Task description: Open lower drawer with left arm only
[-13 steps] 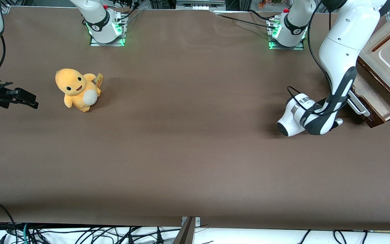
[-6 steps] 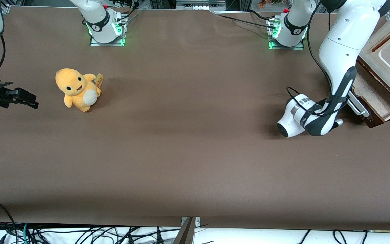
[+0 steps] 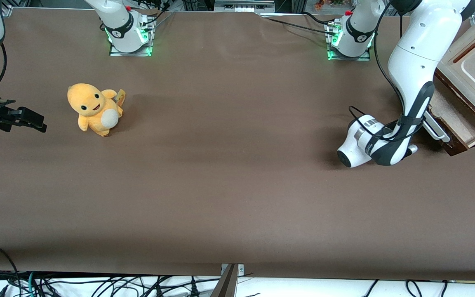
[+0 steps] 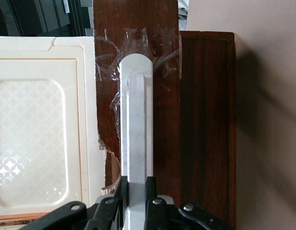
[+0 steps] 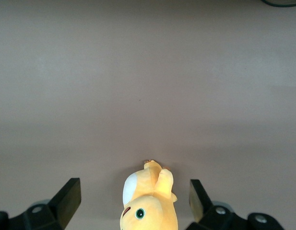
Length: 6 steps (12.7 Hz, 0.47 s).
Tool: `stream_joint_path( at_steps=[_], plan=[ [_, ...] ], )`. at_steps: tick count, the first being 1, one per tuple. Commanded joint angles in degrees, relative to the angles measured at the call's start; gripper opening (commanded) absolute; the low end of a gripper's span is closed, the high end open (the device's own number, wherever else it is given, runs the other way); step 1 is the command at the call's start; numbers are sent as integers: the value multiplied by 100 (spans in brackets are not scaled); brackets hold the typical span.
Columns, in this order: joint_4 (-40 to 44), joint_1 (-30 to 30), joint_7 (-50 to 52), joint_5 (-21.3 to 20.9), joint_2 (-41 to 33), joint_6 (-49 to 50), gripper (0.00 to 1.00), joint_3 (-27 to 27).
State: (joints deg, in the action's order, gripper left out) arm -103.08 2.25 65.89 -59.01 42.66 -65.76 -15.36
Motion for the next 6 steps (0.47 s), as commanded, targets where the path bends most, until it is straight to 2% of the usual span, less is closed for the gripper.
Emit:
stream_joint_path(
  at_steps=[1, 6],
  plan=[
    [174, -251, -32, 505, 32, 336, 4, -55],
    [236, -286, -41, 514, 40, 362, 4, -55]
  ],
)
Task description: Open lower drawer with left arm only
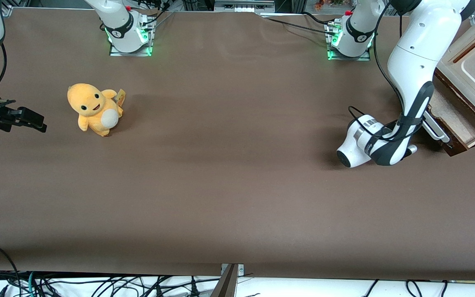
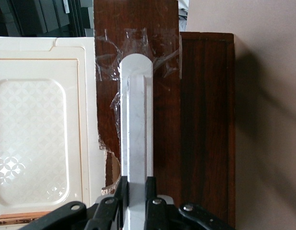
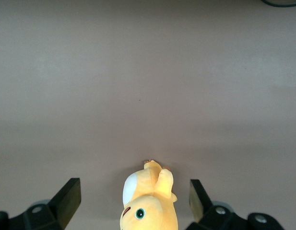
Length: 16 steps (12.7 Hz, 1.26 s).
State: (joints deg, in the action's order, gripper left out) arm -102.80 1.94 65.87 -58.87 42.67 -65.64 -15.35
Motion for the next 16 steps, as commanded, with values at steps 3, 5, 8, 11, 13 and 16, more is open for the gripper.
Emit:
stream_joint_path(
  at_steps=[3, 5, 8, 11, 13, 16],
  plan=[
    [199, -247, -30, 490, 48, 359, 82, -47],
    [182, -159, -92, 490, 65, 333, 100, -47],
    [182, -124, -136, 499, 74, 341, 100, -56],
    [191, -168, -145, 551, 31, 350, 100, -65],
    [287, -177, -651, 604, -118, 350, 100, -74],
    [436, -133, -1504, 770, -522, 332, 100, -256]
  ],
)
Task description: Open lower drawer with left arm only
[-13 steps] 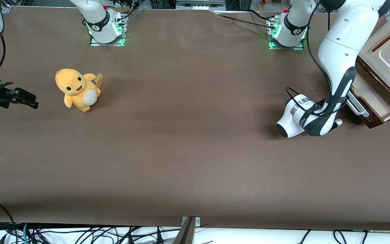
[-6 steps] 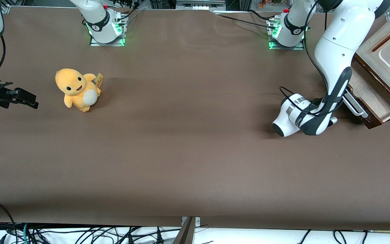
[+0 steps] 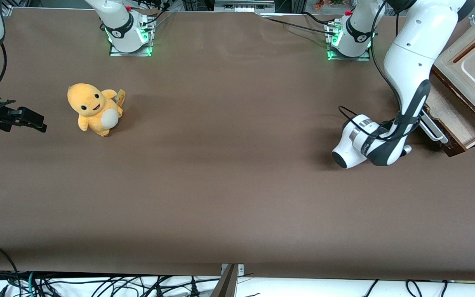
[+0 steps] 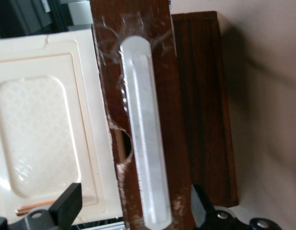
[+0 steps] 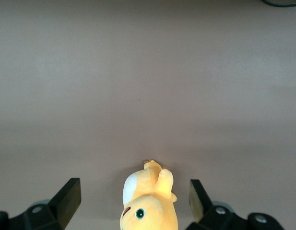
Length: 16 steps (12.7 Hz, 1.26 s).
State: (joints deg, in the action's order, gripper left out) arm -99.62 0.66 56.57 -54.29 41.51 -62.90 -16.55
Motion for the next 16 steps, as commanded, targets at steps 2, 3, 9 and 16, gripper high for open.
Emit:
stream_joint_path(
  at_steps=[2, 3, 9, 16],
  plan=[
    [381, 65, -979, 777, -704, 32, 100, -269],
    [469, 74, -1234, 927, -897, -20, 100, -287],
    [1831, 74, -2703, 2193, -1479, -21, 100, -340],
    [1745, -66, -5040, 4871, -2972, -985, 100, 1239]
  ],
)
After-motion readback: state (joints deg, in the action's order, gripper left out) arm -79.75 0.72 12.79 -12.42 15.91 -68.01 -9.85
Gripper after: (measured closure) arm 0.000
